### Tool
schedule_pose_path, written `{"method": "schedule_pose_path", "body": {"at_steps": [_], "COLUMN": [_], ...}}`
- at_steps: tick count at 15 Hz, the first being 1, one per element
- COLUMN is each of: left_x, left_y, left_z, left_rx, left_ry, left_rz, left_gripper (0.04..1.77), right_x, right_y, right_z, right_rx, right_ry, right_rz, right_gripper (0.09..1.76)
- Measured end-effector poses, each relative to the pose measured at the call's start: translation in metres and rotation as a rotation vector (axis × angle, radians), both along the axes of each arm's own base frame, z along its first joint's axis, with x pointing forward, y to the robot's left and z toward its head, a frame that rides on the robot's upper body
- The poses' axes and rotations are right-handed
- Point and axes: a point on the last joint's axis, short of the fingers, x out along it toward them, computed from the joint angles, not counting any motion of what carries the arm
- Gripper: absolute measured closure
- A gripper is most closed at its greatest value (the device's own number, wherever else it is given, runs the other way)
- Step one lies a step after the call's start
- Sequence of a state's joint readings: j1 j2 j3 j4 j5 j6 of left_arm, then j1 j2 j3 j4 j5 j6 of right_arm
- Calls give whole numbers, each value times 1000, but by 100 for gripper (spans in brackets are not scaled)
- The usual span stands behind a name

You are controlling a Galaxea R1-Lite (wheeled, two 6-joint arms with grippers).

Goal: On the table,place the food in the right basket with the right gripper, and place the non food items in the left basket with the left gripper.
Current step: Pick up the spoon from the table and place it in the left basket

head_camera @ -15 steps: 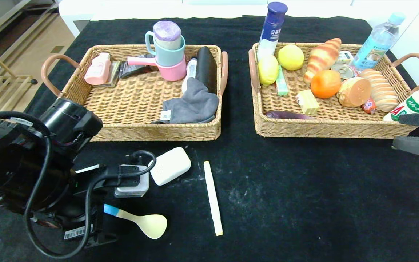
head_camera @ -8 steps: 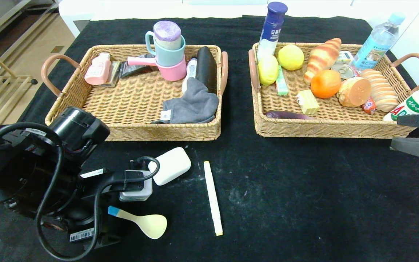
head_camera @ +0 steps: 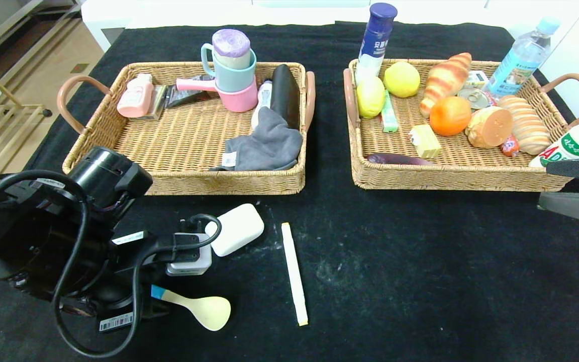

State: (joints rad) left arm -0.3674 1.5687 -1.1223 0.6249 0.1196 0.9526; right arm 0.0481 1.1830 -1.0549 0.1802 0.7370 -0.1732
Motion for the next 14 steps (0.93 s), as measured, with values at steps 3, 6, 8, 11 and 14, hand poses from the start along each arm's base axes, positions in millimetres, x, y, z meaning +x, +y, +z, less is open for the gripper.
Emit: {"method": "schedule_pose_path", "body": {"at_steps": [3, 6, 8, 11, 14], "left_x": [0, -1, -2, -3, -5], "left_y": [0, 1, 1, 1, 2], "left_z": [-1, -2, -2, -2, -1], "left_rx": [-3, -2, -2, -2, -3], "left_ry": [-5, -1, -1, -1, 2], "left_rz": [1, 0, -1, -2, -6], "left_gripper": [152, 159, 159, 159, 159], "right_x": [1, 1, 1, 1, 2], "right_y": [0, 1, 1, 1, 1], "right_z": [-1, -1, -1, -1, -1], "right_rx": [-1, 0, 0, -1, 0], "right_ry": [3, 5, 5, 6, 4], "right_rz": [0, 4, 6, 6, 6], "right_gripper": [14, 14, 14, 14, 14]}}
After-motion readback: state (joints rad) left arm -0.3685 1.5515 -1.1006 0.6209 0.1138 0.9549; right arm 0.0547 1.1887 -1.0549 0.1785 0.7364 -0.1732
